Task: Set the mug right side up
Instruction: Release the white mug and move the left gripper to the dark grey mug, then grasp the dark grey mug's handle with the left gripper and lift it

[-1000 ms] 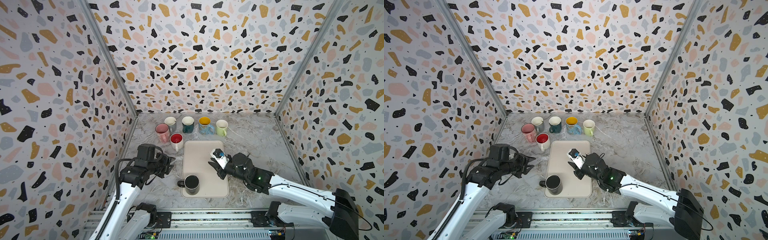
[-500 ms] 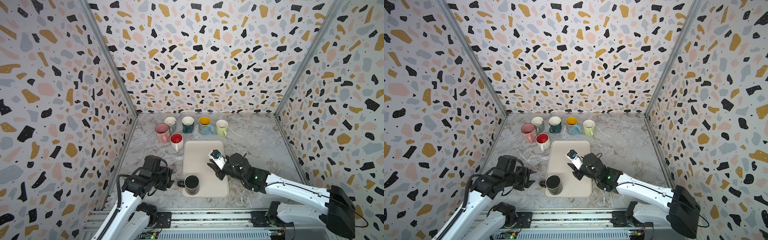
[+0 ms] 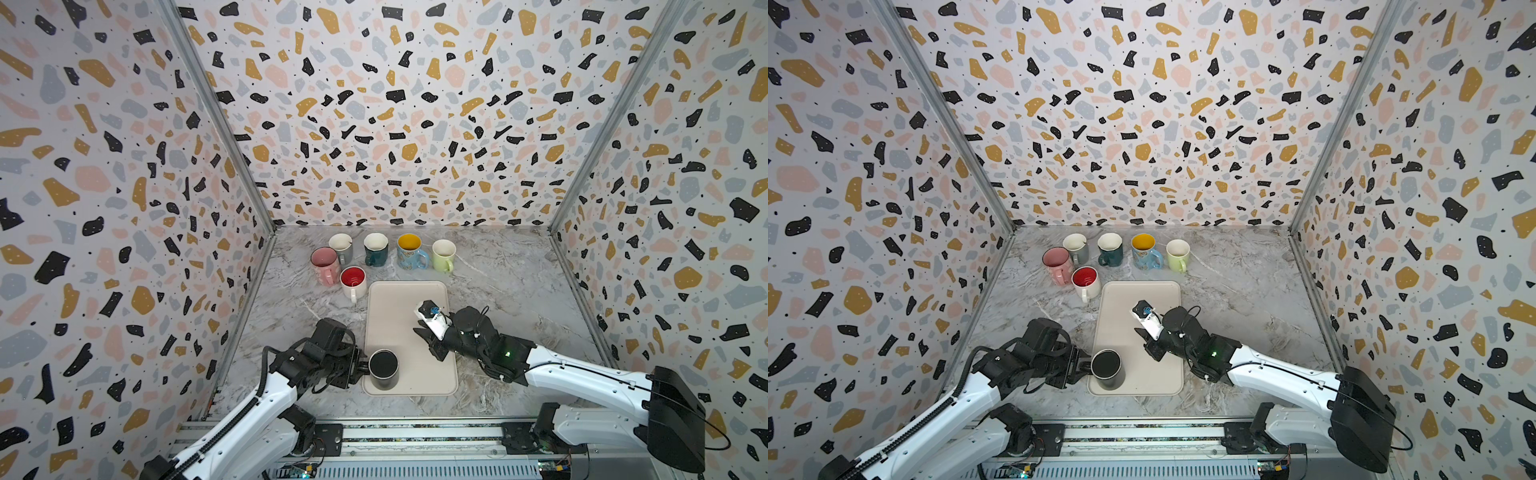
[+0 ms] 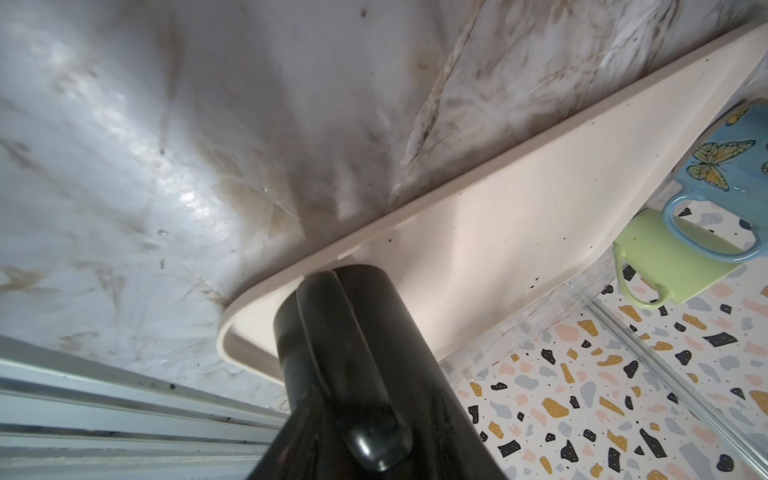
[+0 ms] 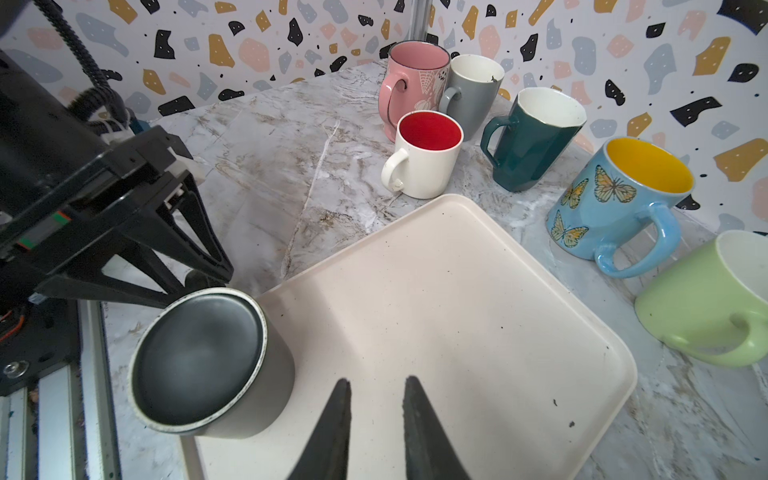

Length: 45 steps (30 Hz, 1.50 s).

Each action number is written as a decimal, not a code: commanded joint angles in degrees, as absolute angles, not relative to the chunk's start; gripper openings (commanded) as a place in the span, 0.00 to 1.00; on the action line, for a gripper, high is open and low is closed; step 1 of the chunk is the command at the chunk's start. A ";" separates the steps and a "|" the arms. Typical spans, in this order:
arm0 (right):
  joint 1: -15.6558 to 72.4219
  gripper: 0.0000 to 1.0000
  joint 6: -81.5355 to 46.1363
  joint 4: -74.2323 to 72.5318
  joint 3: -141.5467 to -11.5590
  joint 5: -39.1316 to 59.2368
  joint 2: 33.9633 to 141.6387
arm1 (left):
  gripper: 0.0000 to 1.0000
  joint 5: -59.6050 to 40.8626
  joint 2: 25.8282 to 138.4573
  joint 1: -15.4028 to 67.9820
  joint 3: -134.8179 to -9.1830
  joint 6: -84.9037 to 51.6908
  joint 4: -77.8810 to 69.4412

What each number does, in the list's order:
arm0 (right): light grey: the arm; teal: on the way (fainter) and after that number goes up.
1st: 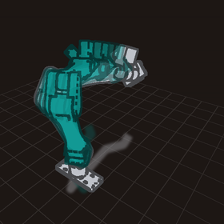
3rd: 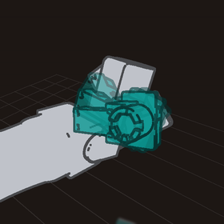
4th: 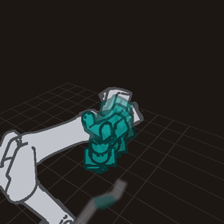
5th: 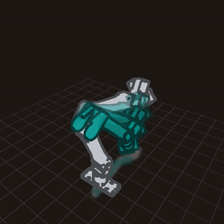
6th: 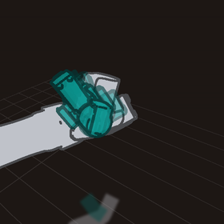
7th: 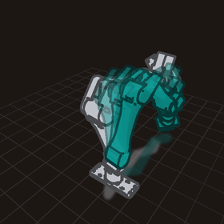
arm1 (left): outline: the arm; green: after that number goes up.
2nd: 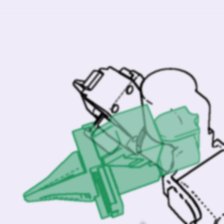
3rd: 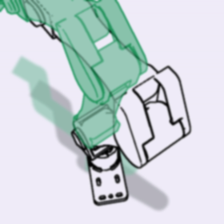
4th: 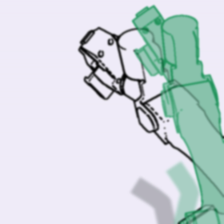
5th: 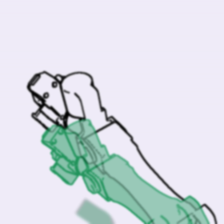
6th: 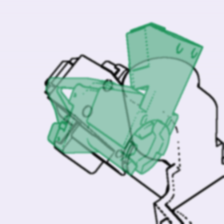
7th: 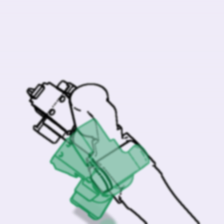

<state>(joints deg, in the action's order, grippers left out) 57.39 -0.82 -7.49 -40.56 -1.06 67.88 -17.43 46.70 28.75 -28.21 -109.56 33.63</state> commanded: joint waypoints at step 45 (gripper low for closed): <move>56.91 0.24 -0.02 -5.37 -42.39 -4.76 69.66 | 0.00 -12.48 50.35 29.25 -28.82 -92.75 -0.36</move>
